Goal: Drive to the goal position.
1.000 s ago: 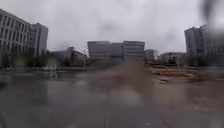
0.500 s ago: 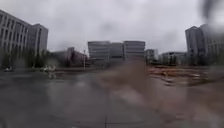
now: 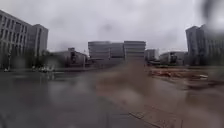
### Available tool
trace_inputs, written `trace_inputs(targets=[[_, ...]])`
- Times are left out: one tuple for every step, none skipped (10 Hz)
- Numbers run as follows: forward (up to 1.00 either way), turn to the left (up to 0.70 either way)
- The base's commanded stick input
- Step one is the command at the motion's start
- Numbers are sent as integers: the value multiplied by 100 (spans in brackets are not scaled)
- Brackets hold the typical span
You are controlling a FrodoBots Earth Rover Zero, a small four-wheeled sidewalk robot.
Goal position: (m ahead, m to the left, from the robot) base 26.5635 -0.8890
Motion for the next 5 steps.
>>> trace_inputs(targets=[[100, 0], [100, 0], [100, 0], [100, 0], [100, 0]])
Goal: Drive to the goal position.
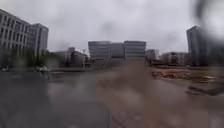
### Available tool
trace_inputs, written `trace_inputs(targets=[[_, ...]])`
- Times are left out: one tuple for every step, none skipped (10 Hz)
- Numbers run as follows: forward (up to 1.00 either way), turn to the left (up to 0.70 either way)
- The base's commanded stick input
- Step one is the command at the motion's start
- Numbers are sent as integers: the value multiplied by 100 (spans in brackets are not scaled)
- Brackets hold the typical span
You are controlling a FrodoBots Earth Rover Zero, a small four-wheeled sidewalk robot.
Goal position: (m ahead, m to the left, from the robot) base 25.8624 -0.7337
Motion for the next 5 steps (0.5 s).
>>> trace_inputs(targets=[[100, 0], [100, 0], [100, 0], [100, 0], [100, 0]])
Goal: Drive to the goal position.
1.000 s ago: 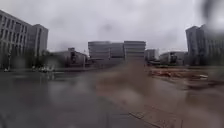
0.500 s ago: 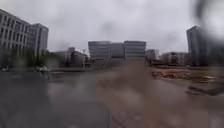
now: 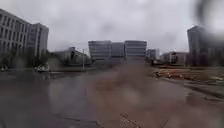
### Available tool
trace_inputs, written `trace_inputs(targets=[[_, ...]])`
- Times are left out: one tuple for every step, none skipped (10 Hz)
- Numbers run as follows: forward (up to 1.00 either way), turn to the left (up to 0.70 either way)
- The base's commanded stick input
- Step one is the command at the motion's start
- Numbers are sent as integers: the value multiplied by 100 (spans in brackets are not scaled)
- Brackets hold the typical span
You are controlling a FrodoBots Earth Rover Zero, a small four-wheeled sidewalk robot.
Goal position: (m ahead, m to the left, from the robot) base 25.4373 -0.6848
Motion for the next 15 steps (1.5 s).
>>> trace_inputs(targets=[[100, 0], [100, 0], [100, 0], [100, 0], [100, 0], [100, 0], [100, 0], [100, 0], [100, 0], [100, 0], [100, 0], [100, 0], [100, 0], [100, 0], [100, 0]])
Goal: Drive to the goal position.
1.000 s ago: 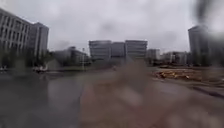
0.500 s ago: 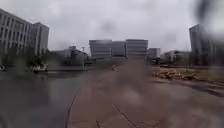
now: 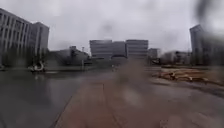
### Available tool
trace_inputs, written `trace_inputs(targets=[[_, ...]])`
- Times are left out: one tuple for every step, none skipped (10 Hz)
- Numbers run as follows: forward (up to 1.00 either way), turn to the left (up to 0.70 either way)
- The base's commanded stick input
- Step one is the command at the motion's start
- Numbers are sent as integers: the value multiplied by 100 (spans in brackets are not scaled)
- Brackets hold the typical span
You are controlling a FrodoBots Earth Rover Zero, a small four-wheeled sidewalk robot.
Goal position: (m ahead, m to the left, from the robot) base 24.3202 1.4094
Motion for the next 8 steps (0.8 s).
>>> trace_inputs(targets=[[100, -27], [100, -27], [100, -27], [100, -27], [100, -27], [100, -27], [100, -27], [100, -27]])
